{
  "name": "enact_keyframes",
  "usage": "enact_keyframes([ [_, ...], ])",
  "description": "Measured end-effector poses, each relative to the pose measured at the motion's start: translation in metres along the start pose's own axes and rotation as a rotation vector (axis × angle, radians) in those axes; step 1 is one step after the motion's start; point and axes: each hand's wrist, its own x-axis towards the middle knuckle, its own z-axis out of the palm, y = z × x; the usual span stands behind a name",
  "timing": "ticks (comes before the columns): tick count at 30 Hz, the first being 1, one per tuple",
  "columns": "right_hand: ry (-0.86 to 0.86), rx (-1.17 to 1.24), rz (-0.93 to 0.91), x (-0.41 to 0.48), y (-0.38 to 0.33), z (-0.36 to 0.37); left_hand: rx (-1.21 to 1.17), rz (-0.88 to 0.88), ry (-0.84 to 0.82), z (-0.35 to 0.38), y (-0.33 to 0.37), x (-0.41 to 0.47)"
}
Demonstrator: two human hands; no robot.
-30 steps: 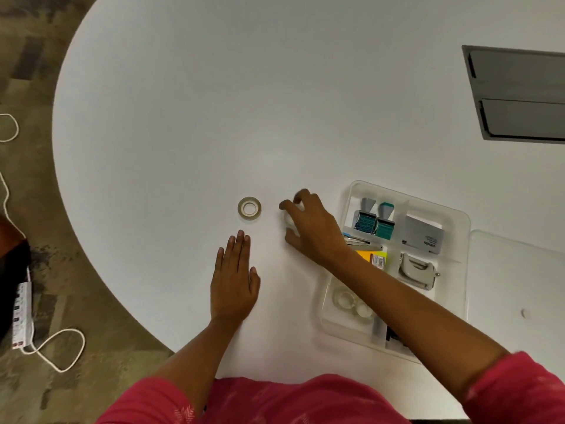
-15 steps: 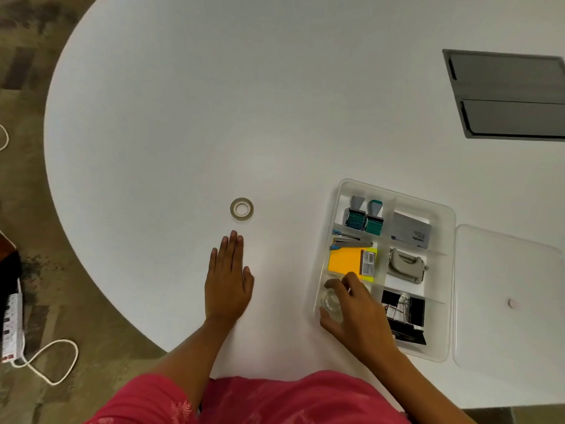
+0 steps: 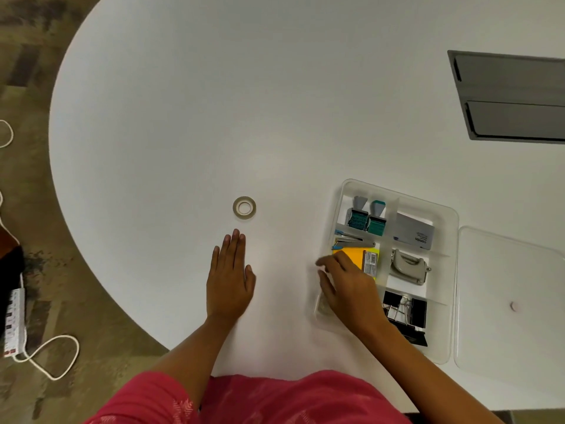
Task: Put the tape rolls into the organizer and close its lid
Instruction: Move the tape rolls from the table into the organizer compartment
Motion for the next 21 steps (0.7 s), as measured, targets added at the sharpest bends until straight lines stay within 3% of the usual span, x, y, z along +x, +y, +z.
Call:
enact_keyframes([
  [6,-0.018,0.062,-0.193,0.067,-0.042,0.011,0.014,-0.006,-0.012,0.003,-0.001,0.001],
  [12,-0.166,-0.029,-0.328,0.129,-0.07,0.048,0.02,-0.027,-0.002,0.003,0.0,0.001],
  [17,-0.337,-0.257,-0.373,0.161,-0.078,0.066,0.018,-0.031,-0.005,0.003,0.0,0.002],
  [21,-0.377,-0.265,-0.331,0.161,-0.073,0.077,0.016,-0.027,-0.007,0.003,0.001,0.001],
])
